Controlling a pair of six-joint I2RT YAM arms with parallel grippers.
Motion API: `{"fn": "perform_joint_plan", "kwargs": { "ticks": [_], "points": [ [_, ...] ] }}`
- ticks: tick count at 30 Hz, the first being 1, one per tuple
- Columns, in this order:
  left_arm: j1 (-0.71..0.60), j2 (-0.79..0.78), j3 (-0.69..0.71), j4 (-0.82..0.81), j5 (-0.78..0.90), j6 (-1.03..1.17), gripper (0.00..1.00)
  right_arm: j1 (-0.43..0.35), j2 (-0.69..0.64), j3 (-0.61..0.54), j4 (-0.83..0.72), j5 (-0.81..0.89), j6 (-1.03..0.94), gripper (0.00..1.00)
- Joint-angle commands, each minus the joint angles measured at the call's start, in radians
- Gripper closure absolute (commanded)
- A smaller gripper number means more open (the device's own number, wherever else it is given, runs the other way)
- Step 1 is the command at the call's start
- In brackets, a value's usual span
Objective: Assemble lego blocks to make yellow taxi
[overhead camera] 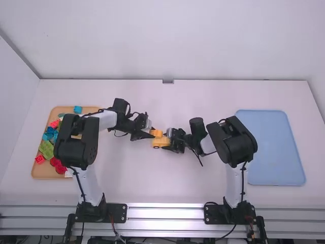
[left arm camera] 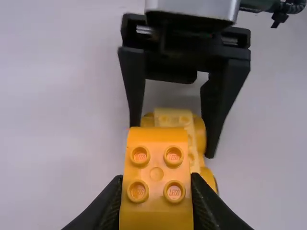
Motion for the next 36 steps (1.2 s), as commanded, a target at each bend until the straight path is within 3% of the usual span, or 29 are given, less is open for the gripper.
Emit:
{"fn": "perform_joint_plan", "kwargs": {
  "ticks": [1, 7, 11, 18, 36],
  "points": [
    [-0.003, -0.027, -0.052, 0.035, 0.066, -0.005, 0.98, 0.002, 0.014, -0.002, -0.004, -0.002, -0.005, 0.51],
    [-0.011, -0.027, -0.100, 0.217, 0.069, -0.206, 0.98, 0.003, 0.014, -0.002, 0.000, -0.002, -0.005, 0.50],
    [-0.045, -0.027, -0.118, 0.259, 0.051, -0.212, 0.98, 0.002, 0.014, -0.002, 0.000, 0.012, -0.005, 0.49],
    [-0.109, -0.027, -0.121, 0.251, -0.103, -0.220, 0.98, 0.002, 0.014, 0.000, 0.001, 0.032, -0.005, 0.49],
    [-0.108, -0.027, -0.121, 0.233, -0.153, -0.261, 0.98, 0.002, 0.014, 0.027, -0.004, 0.048, 0.003, 0.49]
  ]
}}
